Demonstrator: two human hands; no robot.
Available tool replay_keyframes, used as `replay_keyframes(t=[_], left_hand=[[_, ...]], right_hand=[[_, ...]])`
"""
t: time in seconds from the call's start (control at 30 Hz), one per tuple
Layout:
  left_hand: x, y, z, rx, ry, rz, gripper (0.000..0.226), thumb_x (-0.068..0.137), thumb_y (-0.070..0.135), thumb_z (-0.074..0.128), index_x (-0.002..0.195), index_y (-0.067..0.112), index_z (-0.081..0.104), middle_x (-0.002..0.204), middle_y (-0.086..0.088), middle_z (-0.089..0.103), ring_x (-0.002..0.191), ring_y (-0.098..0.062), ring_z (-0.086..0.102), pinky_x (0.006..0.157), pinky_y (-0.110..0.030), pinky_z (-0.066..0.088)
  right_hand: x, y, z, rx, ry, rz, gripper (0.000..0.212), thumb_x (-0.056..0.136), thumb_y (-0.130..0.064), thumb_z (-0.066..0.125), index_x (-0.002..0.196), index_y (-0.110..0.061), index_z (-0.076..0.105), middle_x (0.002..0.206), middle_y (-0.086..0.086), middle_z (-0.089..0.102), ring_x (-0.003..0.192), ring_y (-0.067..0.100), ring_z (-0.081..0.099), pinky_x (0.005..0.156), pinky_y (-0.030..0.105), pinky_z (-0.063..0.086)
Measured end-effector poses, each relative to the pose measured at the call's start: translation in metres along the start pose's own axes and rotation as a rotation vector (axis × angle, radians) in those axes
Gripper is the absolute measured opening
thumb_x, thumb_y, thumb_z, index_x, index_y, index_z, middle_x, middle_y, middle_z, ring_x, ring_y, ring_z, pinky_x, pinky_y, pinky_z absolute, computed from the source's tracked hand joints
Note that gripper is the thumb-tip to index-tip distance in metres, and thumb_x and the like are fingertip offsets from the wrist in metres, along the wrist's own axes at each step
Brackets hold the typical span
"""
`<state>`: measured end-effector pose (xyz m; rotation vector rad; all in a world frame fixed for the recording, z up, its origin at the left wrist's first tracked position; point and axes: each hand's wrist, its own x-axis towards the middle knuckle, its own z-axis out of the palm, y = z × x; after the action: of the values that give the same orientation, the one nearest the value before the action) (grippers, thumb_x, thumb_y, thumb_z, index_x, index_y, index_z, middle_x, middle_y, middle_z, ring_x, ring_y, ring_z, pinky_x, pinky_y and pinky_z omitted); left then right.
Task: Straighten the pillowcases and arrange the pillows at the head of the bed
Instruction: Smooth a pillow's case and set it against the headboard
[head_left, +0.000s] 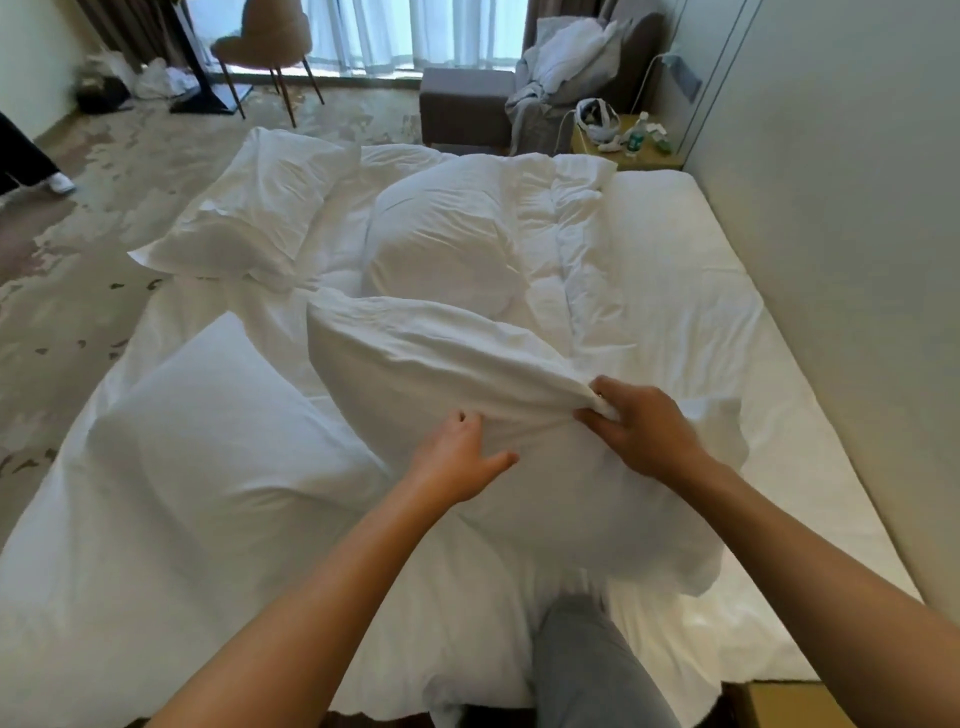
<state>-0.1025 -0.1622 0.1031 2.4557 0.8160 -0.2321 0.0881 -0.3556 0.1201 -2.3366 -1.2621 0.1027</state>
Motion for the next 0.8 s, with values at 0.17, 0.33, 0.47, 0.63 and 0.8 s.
replay_keyframes(t=[0.17,0.33,0.47,0.63,0.8], left_hand=[[0.014,0.015,0.009,0.035,-0.078,0.065,0.092,0.090,0.062,0.061,0.161,0.030,0.013,0.170,-0.006,0.008,0.146,-0.032,0.040,0.108,-0.050,0.046],[0.036,0.044,0.030,0.126,-0.178,0.072,0.093,0.091,0.061,0.061,0.162,0.038,0.006,0.172,-0.005,-0.003,0.152,-0.034,0.030,0.113,-0.049,0.042],[0.053,0.069,0.043,0.186,-0.162,0.013,0.094,0.090,0.060,0.061,0.163,0.034,0.007,0.171,-0.013,0.002,0.154,-0.037,0.022,0.117,-0.051,0.037],[0.072,0.088,0.040,0.206,-0.034,-0.011,0.090,0.089,0.056,0.063,0.159,0.025,0.015,0.166,-0.012,0.016,0.138,-0.039,0.047,0.100,-0.049,0.049],[0.092,0.105,0.027,0.174,0.062,0.026,0.094,0.085,0.060,0.063,0.158,0.034,0.010,0.169,-0.004,0.011,0.128,-0.037,0.057,0.092,-0.047,0.054]], right_hand=[[-0.068,0.066,0.025,0.022,-0.080,0.241,0.026,0.092,-0.061,0.055,0.092,-0.037,0.045,0.072,-0.010,0.060,0.067,0.021,0.059,0.055,0.036,0.043],[-0.087,0.103,0.033,0.044,-0.058,0.226,0.029,0.094,-0.057,0.058,0.086,-0.032,0.045,0.085,-0.009,0.049,0.080,0.020,0.051,0.068,0.036,0.044],[-0.078,0.112,0.033,0.105,-0.078,0.207,0.029,0.098,-0.055,0.053,0.085,-0.034,0.037,0.074,-0.011,0.054,0.065,0.016,0.052,0.058,0.033,0.039],[-0.064,0.123,0.010,0.054,-0.010,0.072,0.036,0.095,-0.050,0.062,0.090,-0.017,0.050,0.064,0.000,0.061,0.057,0.029,0.060,0.053,0.035,0.042],[-0.045,0.147,-0.041,0.073,0.173,-0.125,0.039,0.090,-0.050,0.066,0.076,-0.023,0.043,0.056,-0.006,0.046,0.048,0.020,0.049,0.046,0.035,0.039]])
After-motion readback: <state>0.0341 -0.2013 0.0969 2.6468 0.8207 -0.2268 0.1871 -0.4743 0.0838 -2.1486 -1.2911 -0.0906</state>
